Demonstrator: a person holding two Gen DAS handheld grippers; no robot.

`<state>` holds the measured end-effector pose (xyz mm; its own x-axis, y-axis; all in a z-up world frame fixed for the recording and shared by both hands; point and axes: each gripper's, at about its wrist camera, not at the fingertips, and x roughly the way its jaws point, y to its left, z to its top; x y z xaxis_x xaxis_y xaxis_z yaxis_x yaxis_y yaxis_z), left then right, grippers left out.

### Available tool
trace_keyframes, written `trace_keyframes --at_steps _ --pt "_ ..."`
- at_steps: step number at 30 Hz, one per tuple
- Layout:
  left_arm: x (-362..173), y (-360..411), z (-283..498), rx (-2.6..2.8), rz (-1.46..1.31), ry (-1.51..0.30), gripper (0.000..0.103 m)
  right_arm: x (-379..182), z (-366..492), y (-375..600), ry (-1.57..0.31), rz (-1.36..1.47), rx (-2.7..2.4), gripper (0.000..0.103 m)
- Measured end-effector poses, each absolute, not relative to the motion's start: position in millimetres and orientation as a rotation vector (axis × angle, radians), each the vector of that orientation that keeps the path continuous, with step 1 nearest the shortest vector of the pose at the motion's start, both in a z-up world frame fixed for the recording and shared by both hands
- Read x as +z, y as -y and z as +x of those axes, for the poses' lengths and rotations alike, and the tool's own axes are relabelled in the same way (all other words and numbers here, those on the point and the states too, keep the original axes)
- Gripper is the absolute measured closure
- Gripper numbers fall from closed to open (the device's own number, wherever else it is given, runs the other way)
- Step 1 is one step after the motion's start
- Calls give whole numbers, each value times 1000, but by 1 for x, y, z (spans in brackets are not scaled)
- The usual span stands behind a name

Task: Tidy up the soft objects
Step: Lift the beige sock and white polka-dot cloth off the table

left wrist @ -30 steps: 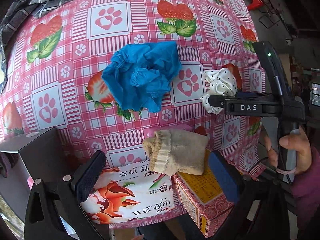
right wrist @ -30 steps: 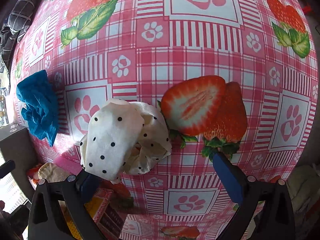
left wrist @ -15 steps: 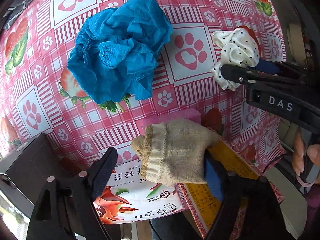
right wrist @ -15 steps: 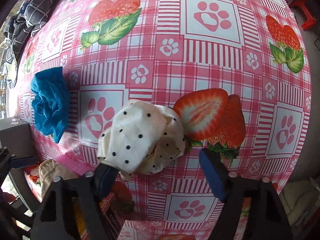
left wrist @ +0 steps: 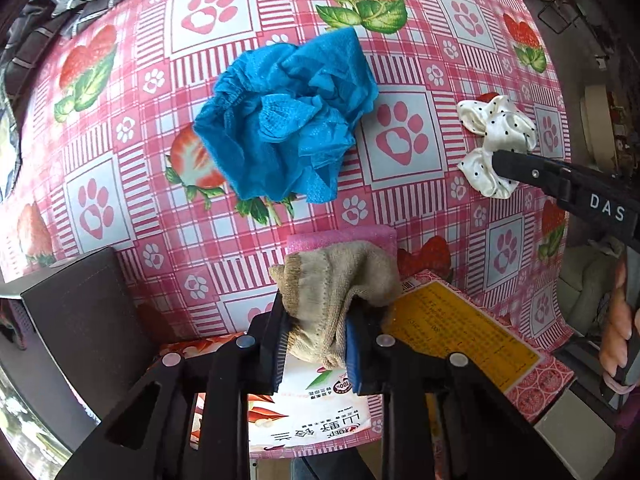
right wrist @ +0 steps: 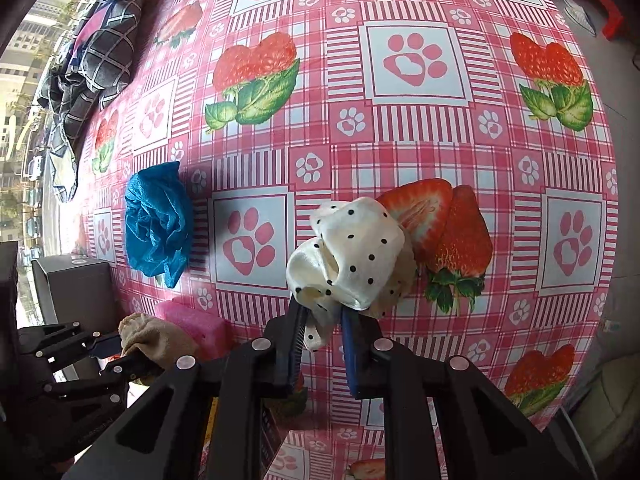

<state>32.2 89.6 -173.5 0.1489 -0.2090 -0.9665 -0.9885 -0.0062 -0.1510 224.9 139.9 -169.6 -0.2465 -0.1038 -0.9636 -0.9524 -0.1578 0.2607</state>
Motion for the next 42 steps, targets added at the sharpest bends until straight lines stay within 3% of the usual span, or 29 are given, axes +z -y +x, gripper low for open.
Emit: trace_keyframes --at_steps 10,15,17,18,19,24,25,28,30,42 --pt "-123 -71 0 1234 -1291 -1177 77 -132 242 -134 -1380 -1186 1507 84" --pt "-115 -56 -1 1269 -1286 -1150 77 -149 236 -142 -1358 -1221 1476 81" --pt "-113 -51 0 1272 -1280 -1151 77 -160 230 -148 -1308 -1232 1451 43" --pt "-112 -49 0 1276 -1278 -1155 77 -164 228 -151 -1280 -1236 1450 12" --pt "-112 -47 1 1282 -1276 -1156 77 -169 224 -153 -1251 -1241 1453 11" --pt "-109 -43 -1 1299 -1276 -1152 77 -201 208 -161 -1250 -1325 1402 15" --pt "-109 -42 -1 1303 -1271 -1154 77 -207 207 -161 -1249 -1346 1381 30" --pt "-107 -41 0 1307 -1259 -1156 77 -210 209 -157 -1242 -1349 1356 65" --pt "-106 -40 1 1314 -1252 -1157 77 -207 214 -154 -1272 -1334 1371 79" --pt "-91 -31 2 1327 -1198 -1149 77 -126 229 -137 -1282 -1137 1486 82"
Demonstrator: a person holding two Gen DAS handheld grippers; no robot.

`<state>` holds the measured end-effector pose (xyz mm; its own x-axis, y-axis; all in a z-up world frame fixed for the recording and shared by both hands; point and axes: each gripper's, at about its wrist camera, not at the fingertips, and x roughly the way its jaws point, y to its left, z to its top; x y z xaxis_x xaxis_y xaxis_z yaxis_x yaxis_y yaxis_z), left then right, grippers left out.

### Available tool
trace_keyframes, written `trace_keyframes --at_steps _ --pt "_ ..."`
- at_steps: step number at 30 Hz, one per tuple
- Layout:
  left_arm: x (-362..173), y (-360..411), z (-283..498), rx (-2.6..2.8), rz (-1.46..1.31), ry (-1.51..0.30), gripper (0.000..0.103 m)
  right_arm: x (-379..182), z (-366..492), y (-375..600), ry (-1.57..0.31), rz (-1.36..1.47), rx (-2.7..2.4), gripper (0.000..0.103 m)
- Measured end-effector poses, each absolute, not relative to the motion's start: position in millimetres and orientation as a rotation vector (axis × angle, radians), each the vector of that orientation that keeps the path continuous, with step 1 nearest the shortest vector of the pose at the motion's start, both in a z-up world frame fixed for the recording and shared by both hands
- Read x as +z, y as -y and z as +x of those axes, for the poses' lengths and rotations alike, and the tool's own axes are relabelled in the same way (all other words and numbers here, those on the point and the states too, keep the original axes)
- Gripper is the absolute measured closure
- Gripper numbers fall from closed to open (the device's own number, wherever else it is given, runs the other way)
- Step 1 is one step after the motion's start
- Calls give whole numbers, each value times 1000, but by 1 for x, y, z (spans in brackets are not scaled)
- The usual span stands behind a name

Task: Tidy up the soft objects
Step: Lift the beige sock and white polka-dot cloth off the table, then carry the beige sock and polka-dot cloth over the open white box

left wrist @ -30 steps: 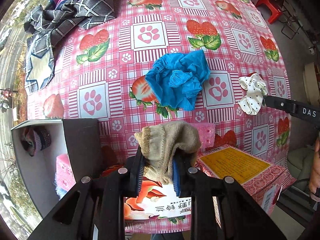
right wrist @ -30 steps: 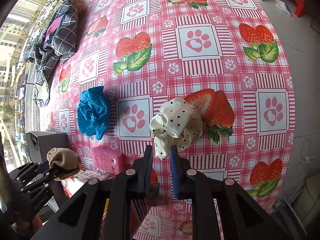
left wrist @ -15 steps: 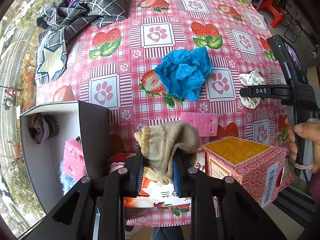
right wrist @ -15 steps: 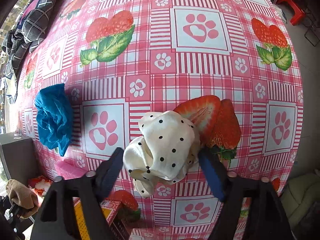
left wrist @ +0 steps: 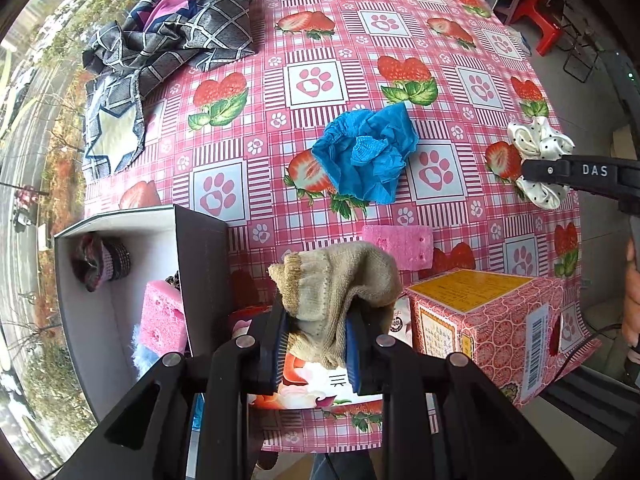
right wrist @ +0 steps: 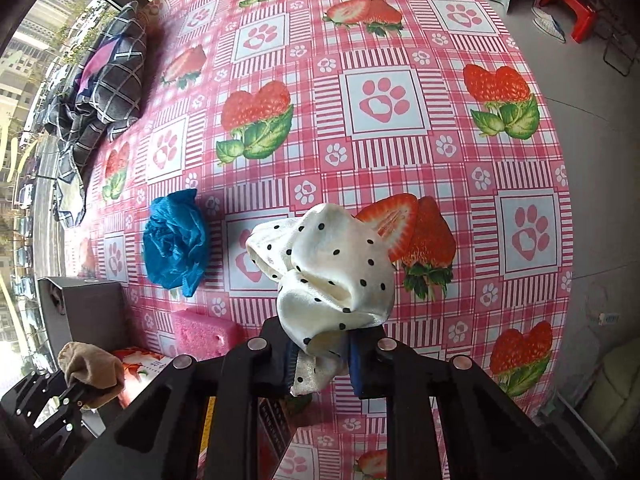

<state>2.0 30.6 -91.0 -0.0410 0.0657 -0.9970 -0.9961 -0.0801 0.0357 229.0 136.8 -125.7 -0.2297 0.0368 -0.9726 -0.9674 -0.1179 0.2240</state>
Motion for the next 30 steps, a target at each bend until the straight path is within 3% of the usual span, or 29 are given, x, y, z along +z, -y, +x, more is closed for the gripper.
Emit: trace_keyframes --at_steps 16,30 --pt "-61 6 -16 1359 -1149 -1085 77 -49 202 -72 -1228 -1073 1582 82" --pt "-44 39 -25 1337 -1114 -1059 77 -27 183 -13 -1209 -1082 1579 82"
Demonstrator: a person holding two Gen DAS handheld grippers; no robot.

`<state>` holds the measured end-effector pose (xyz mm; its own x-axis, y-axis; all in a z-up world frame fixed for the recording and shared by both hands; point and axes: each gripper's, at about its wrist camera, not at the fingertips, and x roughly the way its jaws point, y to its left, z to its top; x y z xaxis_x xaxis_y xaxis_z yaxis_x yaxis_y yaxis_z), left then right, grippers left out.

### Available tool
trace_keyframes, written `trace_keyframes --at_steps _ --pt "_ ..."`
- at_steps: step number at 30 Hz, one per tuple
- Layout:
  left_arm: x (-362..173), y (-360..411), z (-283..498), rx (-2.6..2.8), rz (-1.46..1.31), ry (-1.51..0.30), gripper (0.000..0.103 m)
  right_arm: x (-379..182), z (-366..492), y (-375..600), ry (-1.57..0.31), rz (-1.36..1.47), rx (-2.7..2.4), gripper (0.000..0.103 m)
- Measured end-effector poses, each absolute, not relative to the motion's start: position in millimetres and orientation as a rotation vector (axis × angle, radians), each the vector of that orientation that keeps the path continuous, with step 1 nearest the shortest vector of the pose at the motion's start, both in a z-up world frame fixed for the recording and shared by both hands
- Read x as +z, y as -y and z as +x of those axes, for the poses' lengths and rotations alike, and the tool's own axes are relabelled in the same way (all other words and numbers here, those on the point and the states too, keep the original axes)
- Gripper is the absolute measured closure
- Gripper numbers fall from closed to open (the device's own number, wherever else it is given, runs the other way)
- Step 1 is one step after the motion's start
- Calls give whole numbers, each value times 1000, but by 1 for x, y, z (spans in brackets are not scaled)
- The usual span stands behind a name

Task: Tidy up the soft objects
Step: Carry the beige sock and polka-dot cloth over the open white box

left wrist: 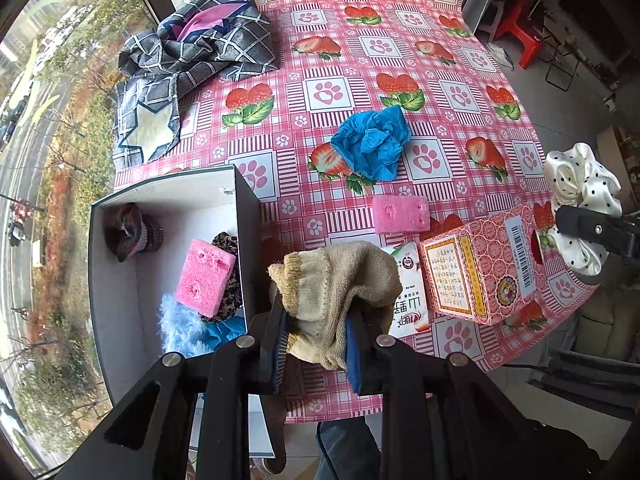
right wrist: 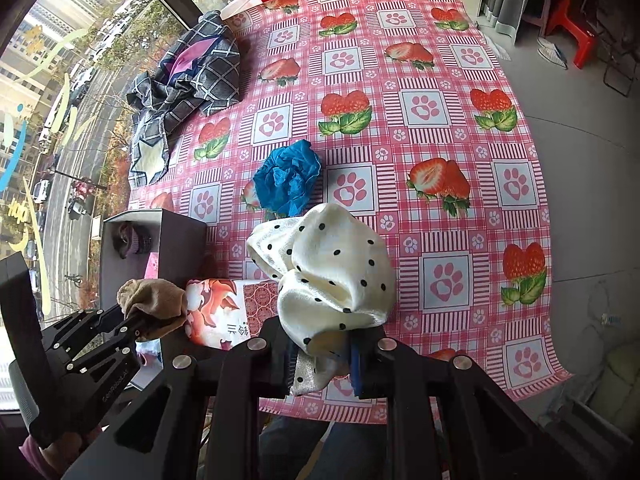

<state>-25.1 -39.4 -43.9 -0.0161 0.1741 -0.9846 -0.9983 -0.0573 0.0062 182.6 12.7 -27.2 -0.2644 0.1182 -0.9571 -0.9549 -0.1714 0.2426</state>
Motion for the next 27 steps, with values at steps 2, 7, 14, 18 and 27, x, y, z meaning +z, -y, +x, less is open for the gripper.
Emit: trace_keyframes --at_steps 2,7,14,18,27 --pt "-42 42 -26 1333 -1110 -1055 77 -27 179 -5 -1213 -1086 1577 82" --pt "-37 47 -29 1330 -1102 -1037 77 -26 170 13 -1215 -1104 1579 82" --pt "-31 56 -35 1331 -1090 -1019 77 -24 157 25 -1212 -1116 1590 82" --pt "-28 61 -40 1341 -1091 -1008 77 -21 149 29 -1203 -1123 1599 82" --pt "-25 72 -57 1371 -1111 -981 77 -20 129 36 -1183 -1154 1629 82"
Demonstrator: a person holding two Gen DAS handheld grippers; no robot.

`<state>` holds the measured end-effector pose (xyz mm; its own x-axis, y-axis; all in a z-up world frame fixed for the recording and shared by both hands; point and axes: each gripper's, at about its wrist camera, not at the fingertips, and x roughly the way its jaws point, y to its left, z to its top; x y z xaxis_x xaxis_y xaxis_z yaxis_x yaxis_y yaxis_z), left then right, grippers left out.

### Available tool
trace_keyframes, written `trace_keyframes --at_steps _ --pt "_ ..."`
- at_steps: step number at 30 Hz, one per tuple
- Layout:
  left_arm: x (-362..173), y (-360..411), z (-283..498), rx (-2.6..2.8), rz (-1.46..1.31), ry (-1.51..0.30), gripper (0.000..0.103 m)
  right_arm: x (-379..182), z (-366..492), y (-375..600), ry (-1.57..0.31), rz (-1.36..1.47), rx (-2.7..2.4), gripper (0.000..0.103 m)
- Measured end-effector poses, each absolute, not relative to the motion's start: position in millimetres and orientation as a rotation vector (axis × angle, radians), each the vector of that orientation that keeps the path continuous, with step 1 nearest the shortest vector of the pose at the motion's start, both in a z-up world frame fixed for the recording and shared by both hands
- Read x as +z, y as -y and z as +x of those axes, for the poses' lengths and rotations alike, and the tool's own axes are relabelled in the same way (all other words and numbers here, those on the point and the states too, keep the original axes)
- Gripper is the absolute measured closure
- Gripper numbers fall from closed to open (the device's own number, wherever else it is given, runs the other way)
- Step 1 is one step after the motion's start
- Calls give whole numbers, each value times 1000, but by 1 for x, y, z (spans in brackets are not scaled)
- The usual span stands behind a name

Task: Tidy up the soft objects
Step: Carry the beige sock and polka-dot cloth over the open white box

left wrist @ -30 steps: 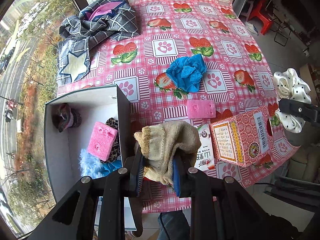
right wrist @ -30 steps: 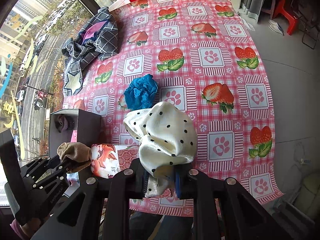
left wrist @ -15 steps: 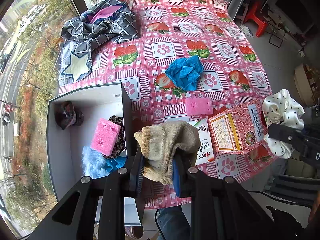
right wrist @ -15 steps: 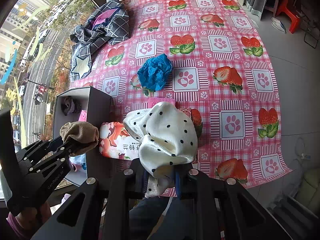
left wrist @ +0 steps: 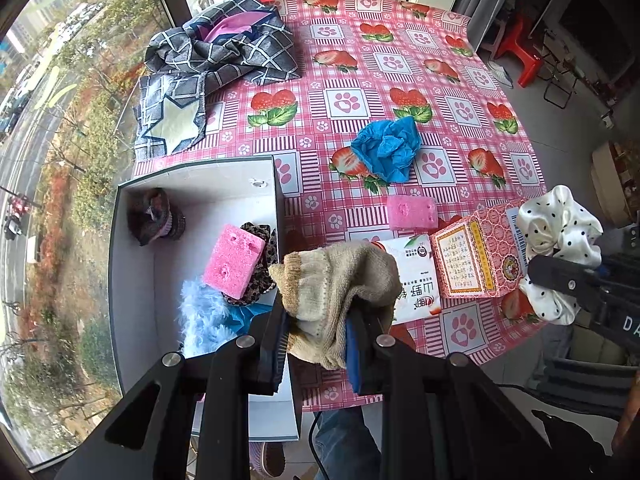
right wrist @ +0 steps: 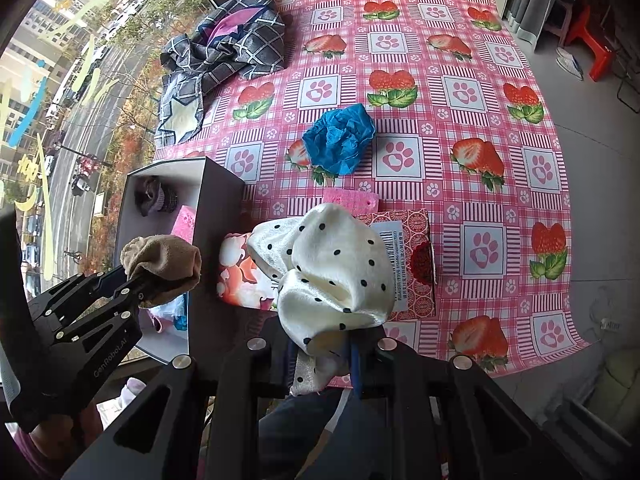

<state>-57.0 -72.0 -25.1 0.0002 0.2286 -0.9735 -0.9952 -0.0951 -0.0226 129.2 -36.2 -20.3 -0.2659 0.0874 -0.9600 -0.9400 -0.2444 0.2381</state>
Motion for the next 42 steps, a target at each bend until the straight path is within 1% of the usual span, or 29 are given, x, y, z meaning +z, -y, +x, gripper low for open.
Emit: trace_keyframes --at_steps 13,31,42 --pt "-24 89 -83 1431 -1157 -943 77 -22 98 42 -1160 -1219 1682 82" --pt "-34 129 -155 1590 -1324 -839 77 -25 6 55 -1045 -1407 1850 82" --pt "-52 151 -190 1654 -1421 -818 77 -30 -54 68 -982 -1510 1948 82"
